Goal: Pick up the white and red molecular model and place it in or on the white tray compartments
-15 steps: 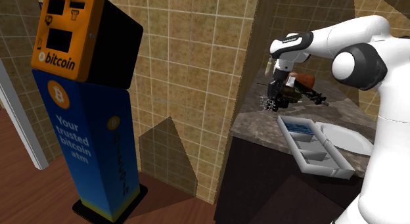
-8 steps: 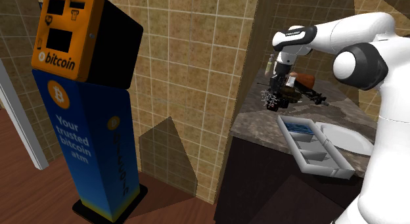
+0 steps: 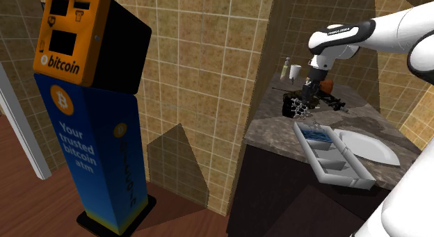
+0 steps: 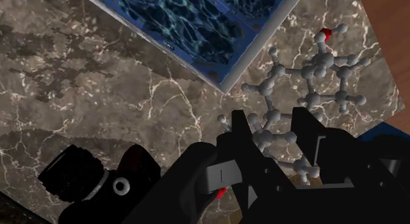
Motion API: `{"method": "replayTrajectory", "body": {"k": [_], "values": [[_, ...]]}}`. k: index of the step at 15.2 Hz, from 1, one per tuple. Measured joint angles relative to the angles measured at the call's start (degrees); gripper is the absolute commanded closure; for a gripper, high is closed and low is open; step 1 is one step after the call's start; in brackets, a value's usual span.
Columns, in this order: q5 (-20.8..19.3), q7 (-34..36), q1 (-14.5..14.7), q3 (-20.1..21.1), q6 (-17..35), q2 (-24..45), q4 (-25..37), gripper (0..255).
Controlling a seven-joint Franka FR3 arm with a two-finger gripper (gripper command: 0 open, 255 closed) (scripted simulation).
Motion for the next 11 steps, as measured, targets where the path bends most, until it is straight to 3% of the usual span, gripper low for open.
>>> {"method": "replayTrajectory", "body": {"k": [6,11], "values": [[-7.4,2.0,-0.9,0.4,-0.1,-13.8,-11.5,255],[-13.0,2.8,-3.8,1.5,-2.2,-25.3,-19.9,255]]}}
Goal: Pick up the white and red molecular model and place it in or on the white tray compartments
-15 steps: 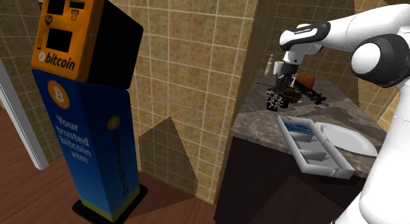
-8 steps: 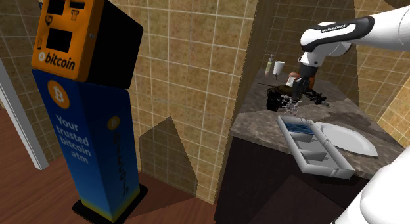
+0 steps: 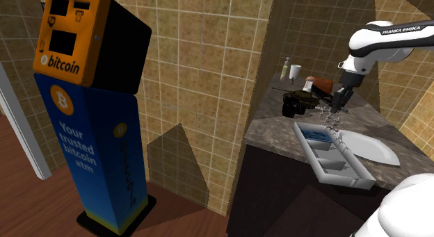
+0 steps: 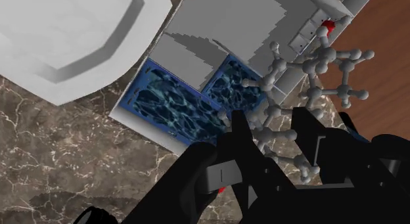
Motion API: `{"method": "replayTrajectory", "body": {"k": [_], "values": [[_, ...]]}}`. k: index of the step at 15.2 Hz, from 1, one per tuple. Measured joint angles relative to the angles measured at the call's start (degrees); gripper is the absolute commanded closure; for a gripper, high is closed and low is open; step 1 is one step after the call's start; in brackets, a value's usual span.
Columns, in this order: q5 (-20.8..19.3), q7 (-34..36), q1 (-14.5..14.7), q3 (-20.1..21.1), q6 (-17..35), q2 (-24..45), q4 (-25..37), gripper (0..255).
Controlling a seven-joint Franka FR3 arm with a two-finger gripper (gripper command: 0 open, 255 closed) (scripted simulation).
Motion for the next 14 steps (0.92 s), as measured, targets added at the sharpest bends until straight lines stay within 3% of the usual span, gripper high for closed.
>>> {"method": "replayTrajectory", "body": {"k": [4,14], "values": [[-2.3,-0.1,-1.8,0.3,-0.2,-4.9,-4.4,255],[-3.2,-0.4,-2.3,-1.2,7.4,-4.5,-11.7,255]]}}
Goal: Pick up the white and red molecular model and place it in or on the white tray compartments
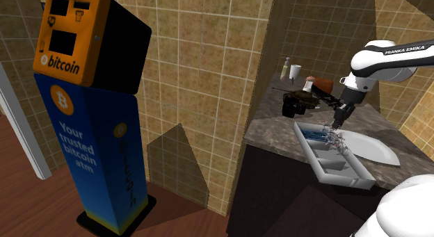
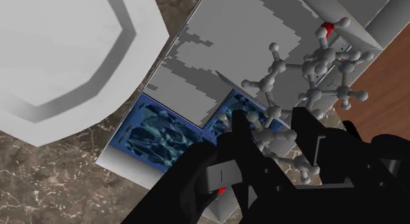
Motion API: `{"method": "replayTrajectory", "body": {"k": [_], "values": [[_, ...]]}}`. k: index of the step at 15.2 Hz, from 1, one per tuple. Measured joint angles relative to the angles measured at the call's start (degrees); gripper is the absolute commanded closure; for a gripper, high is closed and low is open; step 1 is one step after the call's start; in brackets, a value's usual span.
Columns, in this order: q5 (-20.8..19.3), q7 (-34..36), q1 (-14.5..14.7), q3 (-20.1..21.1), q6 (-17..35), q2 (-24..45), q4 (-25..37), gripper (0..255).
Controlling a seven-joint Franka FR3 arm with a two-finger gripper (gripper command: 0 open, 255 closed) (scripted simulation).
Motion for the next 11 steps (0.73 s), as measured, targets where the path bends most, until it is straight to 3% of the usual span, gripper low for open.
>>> {"method": "replayTrajectory", "body": {"k": [8,11], "values": [[-0.3,-0.5,0.0,-1.4,6.8,1.5,-4.3,255],[-0.3,-0.4,0.0,-1.4,6.8,1.6,-4.4,255]]}}
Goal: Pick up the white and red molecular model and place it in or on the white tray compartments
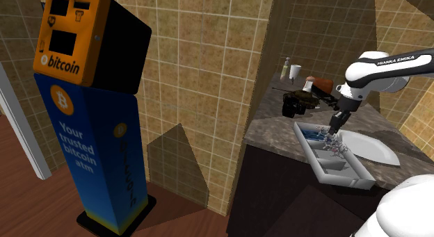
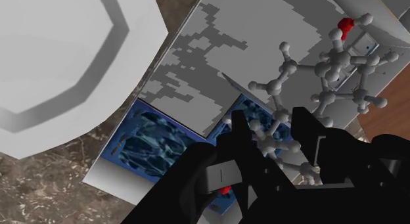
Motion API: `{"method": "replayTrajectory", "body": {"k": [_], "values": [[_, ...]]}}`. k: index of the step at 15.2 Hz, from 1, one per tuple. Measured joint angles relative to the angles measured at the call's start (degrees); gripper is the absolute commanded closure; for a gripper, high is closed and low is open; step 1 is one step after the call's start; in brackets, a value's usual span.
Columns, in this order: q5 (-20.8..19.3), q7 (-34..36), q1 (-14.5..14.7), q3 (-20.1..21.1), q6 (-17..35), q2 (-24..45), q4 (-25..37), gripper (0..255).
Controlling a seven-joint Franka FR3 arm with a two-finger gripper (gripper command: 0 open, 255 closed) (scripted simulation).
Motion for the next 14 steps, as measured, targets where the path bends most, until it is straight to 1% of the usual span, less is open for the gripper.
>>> {"method": "replayTrajectory", "body": {"k": [3,4,10,14], "values": [[0.0,-0.1,0.0,-0.1,0.1,0.1,-0.1,255],[0.0,-0.1,0.0,0.0,0.1,0.1,-0.1,0],[0.0,-0.1,0.0,-0.2,-0.2,0.3,-0.4,0],[0.3,-0.1,0.0,0.9,-6.0,-0.9,4.3,0]]}}
